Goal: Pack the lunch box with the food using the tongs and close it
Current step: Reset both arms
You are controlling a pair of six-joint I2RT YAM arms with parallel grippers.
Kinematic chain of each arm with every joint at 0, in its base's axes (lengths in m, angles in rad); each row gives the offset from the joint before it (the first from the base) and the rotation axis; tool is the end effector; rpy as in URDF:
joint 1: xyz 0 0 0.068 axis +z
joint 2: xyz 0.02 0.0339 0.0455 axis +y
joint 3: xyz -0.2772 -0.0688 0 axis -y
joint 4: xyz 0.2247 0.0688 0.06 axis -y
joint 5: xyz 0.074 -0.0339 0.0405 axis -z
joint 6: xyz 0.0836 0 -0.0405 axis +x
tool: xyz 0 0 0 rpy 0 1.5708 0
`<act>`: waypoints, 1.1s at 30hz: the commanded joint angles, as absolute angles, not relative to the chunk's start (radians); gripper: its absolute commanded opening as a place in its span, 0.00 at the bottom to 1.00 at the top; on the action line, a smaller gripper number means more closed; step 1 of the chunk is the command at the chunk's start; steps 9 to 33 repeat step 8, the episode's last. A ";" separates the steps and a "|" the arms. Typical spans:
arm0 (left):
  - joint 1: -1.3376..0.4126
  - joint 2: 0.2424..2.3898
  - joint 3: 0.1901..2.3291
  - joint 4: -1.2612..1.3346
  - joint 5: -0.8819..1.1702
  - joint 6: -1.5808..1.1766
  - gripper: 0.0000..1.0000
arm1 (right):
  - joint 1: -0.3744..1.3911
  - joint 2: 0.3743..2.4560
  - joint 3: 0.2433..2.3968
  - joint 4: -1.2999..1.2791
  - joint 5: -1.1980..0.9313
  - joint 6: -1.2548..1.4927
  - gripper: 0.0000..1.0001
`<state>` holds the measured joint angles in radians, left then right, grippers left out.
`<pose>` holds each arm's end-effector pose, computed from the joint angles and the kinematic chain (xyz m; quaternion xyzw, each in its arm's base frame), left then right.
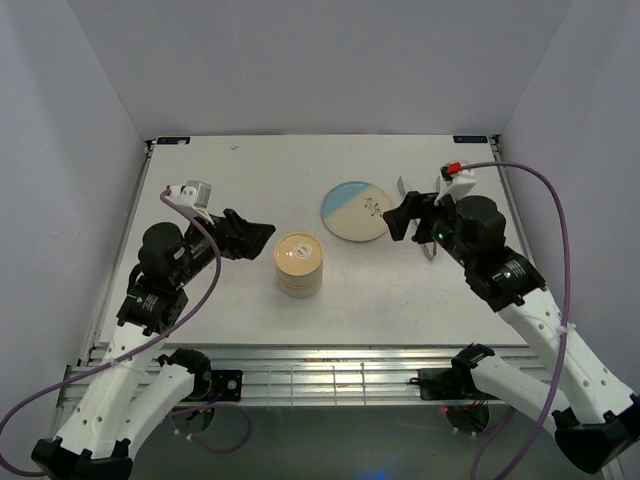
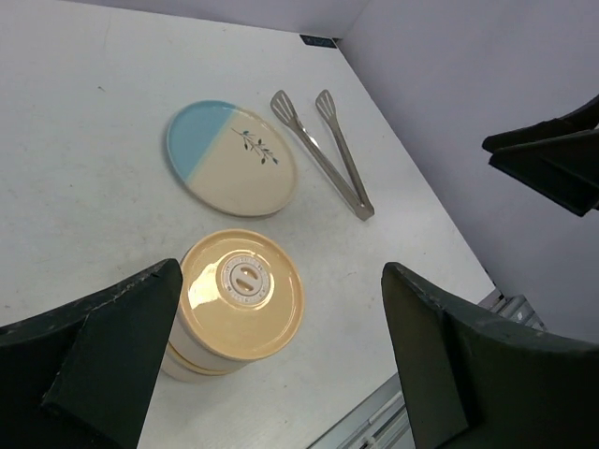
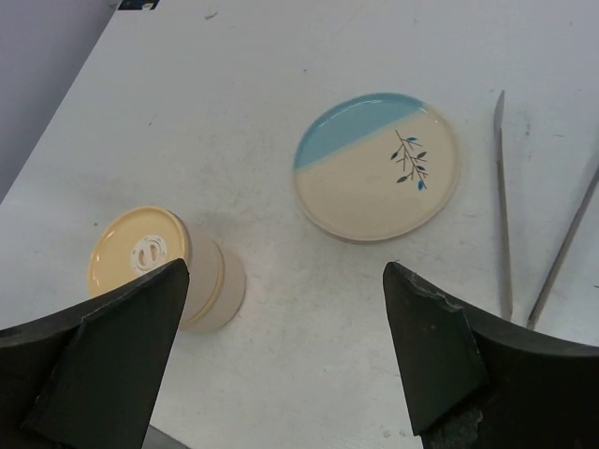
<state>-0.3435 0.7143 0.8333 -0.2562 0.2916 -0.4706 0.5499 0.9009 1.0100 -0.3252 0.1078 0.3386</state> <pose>0.1606 -0.0830 0.3603 0.0479 0.7505 -0.3579 0.5535 0.1907 0.1064 0.3812 -0.0485 0.7773 0.2311 0.5831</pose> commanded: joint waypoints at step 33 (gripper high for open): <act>-0.347 0.649 0.756 -0.222 0.288 -0.474 0.98 | 0.552 0.753 0.919 -0.273 0.215 0.298 0.90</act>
